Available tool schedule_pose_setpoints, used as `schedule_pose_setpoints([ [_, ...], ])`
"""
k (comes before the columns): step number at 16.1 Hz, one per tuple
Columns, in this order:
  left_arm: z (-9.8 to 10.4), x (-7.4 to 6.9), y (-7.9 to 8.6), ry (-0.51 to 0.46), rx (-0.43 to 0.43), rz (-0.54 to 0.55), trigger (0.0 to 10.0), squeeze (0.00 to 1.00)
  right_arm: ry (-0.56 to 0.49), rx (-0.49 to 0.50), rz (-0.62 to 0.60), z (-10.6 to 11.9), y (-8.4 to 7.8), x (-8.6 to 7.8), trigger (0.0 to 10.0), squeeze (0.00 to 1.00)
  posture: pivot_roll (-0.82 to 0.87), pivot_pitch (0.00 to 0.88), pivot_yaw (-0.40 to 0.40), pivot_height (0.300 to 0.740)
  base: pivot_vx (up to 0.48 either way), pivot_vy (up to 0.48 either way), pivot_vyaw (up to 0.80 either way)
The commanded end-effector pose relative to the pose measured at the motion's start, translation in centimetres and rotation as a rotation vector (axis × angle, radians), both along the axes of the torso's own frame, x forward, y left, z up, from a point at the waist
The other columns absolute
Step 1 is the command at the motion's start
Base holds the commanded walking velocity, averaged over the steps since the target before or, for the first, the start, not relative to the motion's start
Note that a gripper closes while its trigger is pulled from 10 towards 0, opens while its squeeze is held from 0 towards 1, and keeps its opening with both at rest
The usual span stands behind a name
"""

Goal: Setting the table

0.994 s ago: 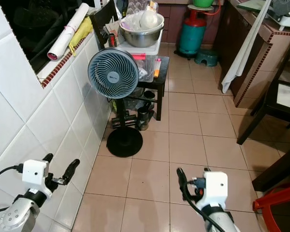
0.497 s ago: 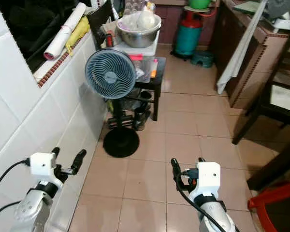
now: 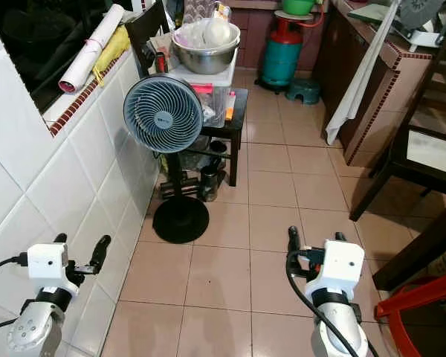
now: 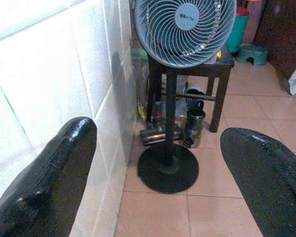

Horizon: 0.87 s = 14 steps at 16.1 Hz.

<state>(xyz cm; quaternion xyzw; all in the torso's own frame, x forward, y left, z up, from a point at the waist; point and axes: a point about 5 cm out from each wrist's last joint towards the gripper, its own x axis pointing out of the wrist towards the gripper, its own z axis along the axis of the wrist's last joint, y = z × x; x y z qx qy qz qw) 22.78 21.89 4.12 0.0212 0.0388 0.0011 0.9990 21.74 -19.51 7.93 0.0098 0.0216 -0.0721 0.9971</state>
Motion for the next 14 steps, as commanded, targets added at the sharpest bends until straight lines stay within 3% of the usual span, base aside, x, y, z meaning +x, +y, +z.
schedule_pose_setpoints([
  [1, 0.0, 0.2, 0.0, -0.006, 0.017, -0.008, 10.0, 0.0, 0.02, -0.022, -0.032, -0.3, -0.3, -0.2, 10.0, 0.0, 0.0, 0.0, -0.01, 0.74, 0.0, 0.0, 0.0],
  [5, 0.4, 0.9, 0.0, -0.033, 0.007, 0.006, 10.0, 0.0, 0.036, 0.04, -0.003, -0.7, 0.2, -0.4, 10.0, 0.0, 0.0, 0.0, -0.011, 0.74, 0.0, 0.0, 0.0],
  [10, 4.7, 2.0, -1.5, -0.246, 0.114, -0.053, 10.0, 0.0, 0.005, 0.024, 0.069, 0.0, 0.9, -0.1, 10.0, 0.0, 0.0, 0.0, -0.016, 0.74, 0.0, 0.0, 0.0],
  [14, 4.9, 2.1, -2.3, -0.224, 0.082, -0.041, 10.0, 0.0, -0.014, 0.017, 0.077, 0.7, 0.5, 0.3, 10.0, 0.0, 0.0, 0.0, -0.023, 0.74, 0.0, 0.0, 0.0],
])
